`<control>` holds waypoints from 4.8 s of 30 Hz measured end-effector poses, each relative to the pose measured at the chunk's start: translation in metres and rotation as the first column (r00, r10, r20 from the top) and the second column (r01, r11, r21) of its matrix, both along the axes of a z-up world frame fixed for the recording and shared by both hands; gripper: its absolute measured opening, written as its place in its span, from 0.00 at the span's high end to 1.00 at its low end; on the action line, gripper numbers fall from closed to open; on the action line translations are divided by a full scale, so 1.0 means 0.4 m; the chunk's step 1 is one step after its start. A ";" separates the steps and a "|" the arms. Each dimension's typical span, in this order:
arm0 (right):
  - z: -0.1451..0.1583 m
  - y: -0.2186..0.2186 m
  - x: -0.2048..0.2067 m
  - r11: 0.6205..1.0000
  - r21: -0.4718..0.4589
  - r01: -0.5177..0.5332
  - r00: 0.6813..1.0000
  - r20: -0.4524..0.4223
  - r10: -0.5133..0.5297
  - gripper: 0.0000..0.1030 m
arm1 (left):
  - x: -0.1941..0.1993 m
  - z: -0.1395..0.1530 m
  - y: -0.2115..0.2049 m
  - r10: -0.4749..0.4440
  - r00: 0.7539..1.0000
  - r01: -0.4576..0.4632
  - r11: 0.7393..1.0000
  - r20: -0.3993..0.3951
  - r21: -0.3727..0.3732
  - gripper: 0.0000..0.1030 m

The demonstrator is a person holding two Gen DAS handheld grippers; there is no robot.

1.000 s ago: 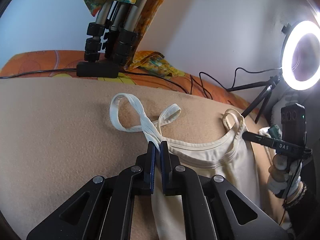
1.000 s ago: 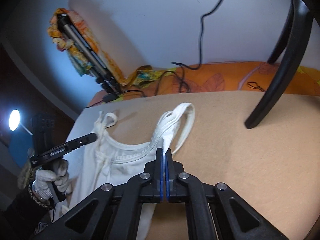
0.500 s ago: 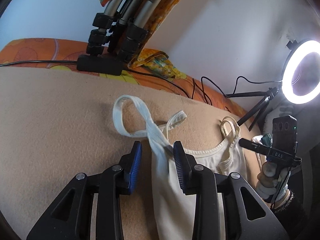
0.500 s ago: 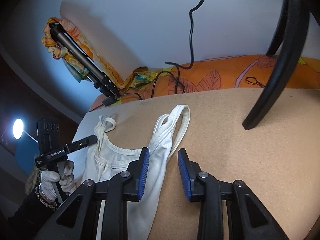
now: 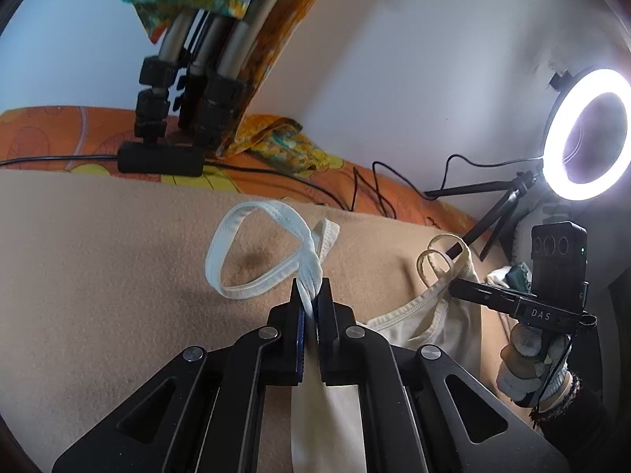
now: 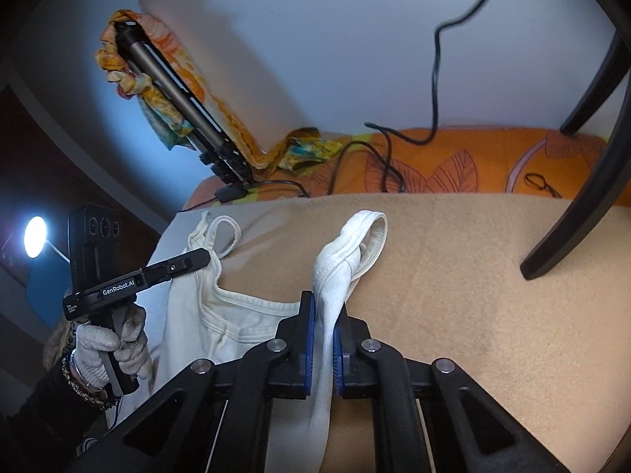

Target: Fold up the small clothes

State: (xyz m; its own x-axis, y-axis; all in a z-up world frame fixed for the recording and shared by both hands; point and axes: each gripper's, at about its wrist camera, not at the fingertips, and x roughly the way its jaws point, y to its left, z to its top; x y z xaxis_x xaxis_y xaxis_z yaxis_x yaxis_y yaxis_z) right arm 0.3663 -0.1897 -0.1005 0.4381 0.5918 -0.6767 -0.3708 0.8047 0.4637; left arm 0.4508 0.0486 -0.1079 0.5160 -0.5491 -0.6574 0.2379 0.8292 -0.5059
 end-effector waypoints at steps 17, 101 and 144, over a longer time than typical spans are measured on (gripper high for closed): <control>0.163 -0.006 -0.177 0.999 0.025 -0.047 0.993 0.109 0.044 0.95 | -0.176 0.163 0.018 -0.007 0.994 0.010 1.000 0.105 -0.029 0.97; -0.031 -0.055 -0.500 0.992 0.012 0.128 0.990 -0.054 -0.127 0.53 | -0.551 0.085 -0.098 -0.108 0.994 0.099 0.967 0.027 0.234 0.91; -0.151 -0.086 -0.395 0.963 0.245 0.115 0.977 -0.203 -0.065 0.64 | -0.672 0.014 0.044 0.054 0.972 -0.108 0.967 -0.229 -0.230 0.65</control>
State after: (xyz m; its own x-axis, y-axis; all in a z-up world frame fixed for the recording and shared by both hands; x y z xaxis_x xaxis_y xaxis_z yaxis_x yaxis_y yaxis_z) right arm 0.2084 -0.2242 -0.1608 0.3749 0.7188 -0.5855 -0.1868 0.6772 0.7117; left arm 0.1821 0.0661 -0.1024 0.4235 -0.6661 -0.6140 0.0356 0.6895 -0.7234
